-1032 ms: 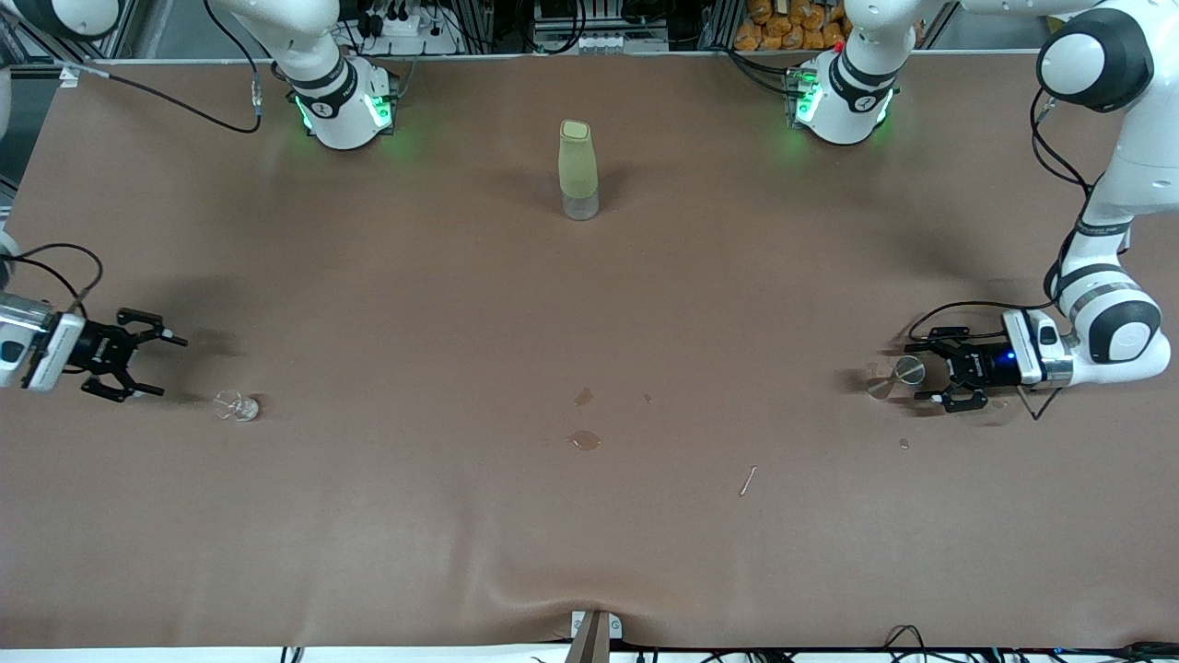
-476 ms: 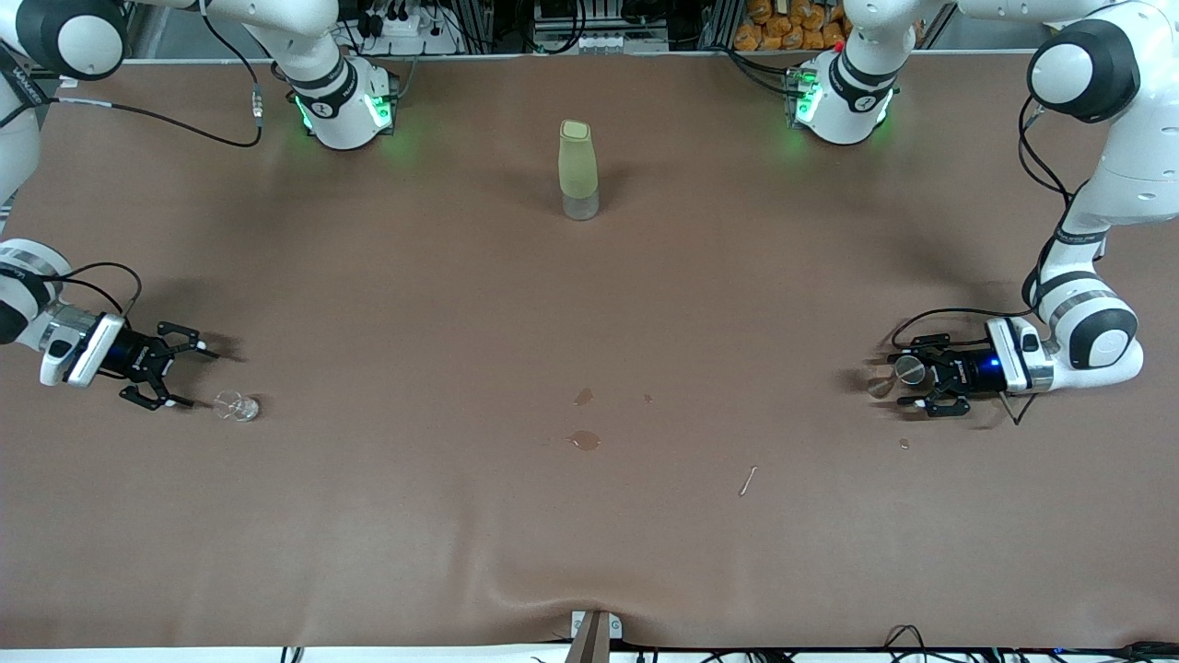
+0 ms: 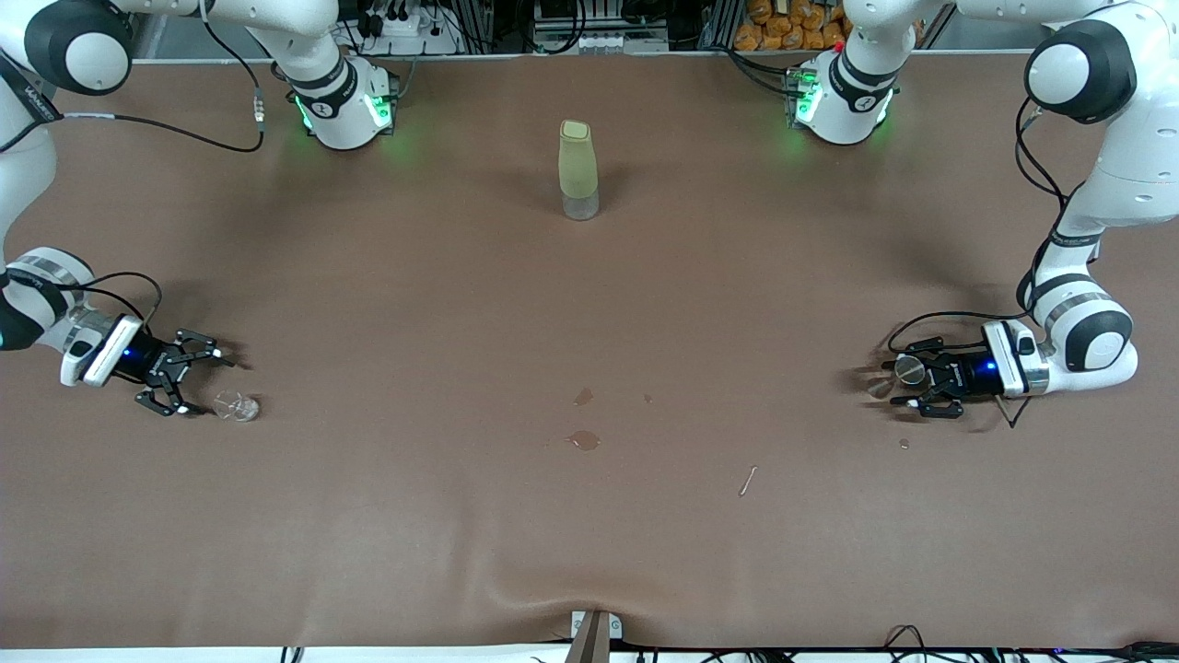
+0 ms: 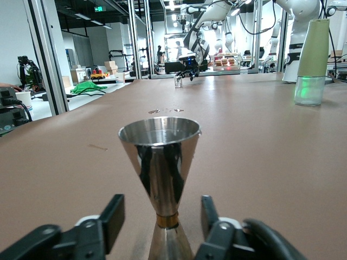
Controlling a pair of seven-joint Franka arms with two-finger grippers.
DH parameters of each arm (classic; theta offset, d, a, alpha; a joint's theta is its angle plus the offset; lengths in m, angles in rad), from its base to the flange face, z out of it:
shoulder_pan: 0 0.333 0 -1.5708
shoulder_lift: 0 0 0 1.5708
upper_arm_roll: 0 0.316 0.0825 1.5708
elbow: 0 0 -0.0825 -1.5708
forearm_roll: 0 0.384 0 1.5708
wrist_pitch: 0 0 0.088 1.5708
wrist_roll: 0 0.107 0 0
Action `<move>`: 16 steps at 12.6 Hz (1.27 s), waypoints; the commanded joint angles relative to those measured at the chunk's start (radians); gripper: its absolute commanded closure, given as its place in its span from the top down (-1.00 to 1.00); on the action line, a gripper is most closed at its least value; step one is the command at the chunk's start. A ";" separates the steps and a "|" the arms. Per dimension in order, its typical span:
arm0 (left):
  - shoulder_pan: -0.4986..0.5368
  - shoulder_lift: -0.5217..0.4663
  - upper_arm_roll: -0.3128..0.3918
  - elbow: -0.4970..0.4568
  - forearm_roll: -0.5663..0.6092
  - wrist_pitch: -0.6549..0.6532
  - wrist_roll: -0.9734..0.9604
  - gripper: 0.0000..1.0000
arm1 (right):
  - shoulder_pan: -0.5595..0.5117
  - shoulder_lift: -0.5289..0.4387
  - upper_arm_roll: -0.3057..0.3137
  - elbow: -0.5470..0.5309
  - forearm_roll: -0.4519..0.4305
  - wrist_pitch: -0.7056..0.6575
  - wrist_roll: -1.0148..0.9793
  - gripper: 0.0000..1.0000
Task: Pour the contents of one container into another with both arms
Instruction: 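Grasp the steel jigger with the left gripper while the right gripper grasps the beaker, then lift the jigger with the left gripper while the right gripper carries the beaker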
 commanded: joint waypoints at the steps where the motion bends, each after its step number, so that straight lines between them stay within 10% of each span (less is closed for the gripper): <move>1: -0.001 0.009 0.001 0.008 -0.021 -0.009 -0.008 0.00 | -0.010 0.041 0.014 0.017 0.073 -0.009 -0.021 1.00; 6: 0.002 0.012 0.001 0.008 -0.022 -0.009 -0.037 -1.00 | 0.002 0.087 0.014 0.028 0.147 -0.009 -0.021 1.00; 16: -0.191 -0.054 -0.071 0.058 -0.045 0.060 -0.282 -1.00 | -0.019 0.098 0.051 0.108 0.188 -0.095 -0.134 1.00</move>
